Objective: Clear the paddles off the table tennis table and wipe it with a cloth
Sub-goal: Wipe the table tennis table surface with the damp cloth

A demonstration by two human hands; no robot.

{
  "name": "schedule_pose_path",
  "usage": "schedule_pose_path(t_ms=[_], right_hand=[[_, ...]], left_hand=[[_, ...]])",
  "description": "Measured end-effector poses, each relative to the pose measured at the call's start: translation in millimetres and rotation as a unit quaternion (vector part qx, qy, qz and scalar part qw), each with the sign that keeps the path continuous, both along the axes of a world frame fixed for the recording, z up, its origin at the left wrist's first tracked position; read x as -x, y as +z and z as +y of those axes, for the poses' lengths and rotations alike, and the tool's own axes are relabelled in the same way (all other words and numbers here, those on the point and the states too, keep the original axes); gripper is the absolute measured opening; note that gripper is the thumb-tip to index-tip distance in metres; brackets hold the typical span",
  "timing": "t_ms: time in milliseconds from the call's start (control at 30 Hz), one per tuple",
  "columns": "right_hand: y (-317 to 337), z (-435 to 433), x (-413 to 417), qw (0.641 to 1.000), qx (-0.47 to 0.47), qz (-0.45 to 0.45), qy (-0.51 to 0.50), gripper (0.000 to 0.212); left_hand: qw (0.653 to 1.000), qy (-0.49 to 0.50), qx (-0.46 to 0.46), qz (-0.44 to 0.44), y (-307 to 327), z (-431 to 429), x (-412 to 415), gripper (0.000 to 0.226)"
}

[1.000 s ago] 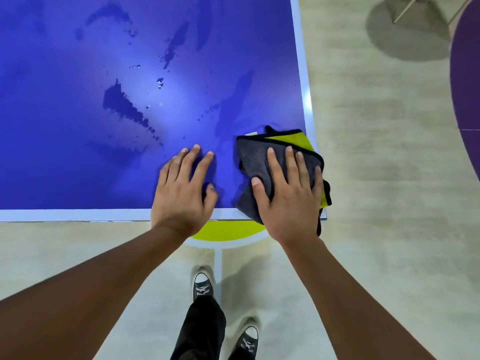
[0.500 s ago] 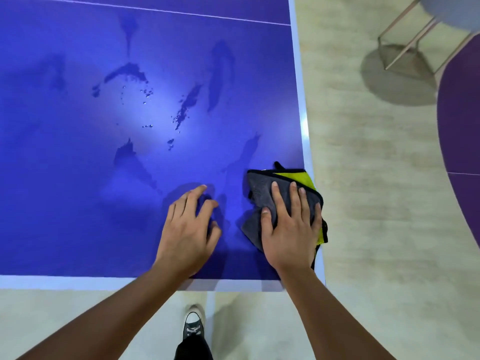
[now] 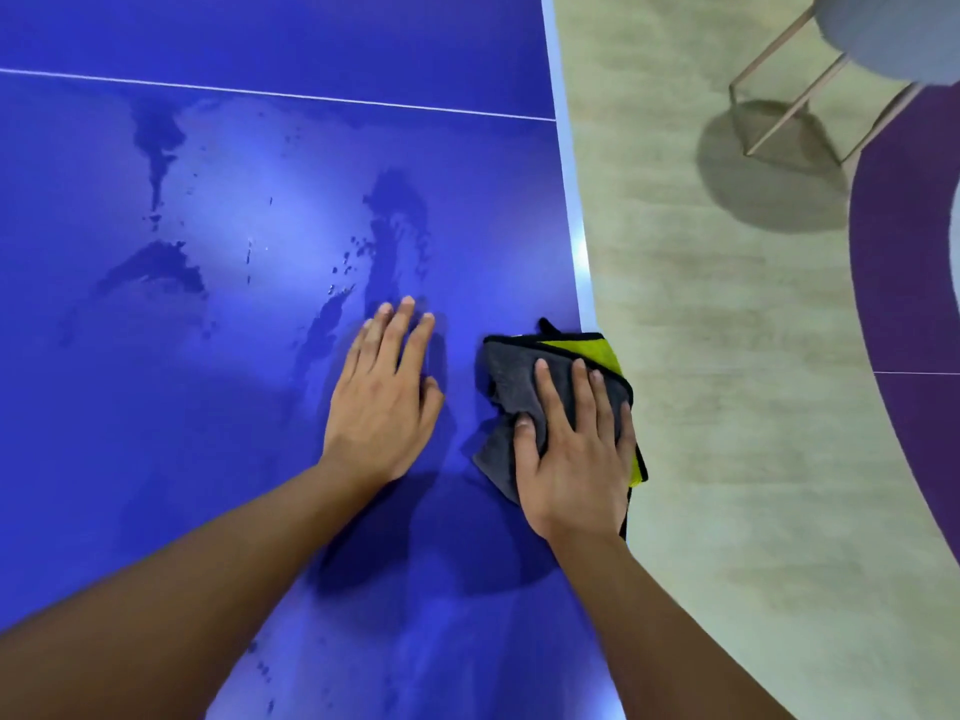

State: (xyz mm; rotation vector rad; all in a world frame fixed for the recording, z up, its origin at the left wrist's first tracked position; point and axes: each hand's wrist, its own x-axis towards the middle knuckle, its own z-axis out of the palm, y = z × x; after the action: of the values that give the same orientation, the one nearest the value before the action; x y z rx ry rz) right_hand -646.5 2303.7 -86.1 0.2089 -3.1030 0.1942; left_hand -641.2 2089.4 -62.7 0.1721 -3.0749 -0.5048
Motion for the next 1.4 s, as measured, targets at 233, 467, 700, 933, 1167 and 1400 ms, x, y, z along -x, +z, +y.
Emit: schedule_pose_path(t_ms=[233,467,700,933,1167,1400], right_hand=[[1,-38,147,0.999,0.039,-0.003,0.004,0.061],[5,-84,278,0.998,0.057,-0.012,-0.009,0.062],[2,-114,365,0.998,0.065,-0.008,0.004,0.064],[6,-112,360,0.998,0.060,-0.007,0.015,0.063],[7,-85,277,0.998,0.058,-0.005,0.018,0.061],[5,-48,126,0.999,0.040,0.010,0.003,0.059]], left_hand=[[0.999,0.012,0.048,-0.015,-11,-5,20,0.069],[0.998,0.016,0.057,-0.036,-8,-2,26,0.073],[0.997,0.015,0.066,-0.045,-9,-4,31,0.073],[0.997,0.015,0.060,-0.044,-6,-4,27,0.071],[0.998,0.015,0.046,-0.028,-7,-3,27,0.069],[0.999,0.019,0.042,0.004,-12,-5,22,0.067]])
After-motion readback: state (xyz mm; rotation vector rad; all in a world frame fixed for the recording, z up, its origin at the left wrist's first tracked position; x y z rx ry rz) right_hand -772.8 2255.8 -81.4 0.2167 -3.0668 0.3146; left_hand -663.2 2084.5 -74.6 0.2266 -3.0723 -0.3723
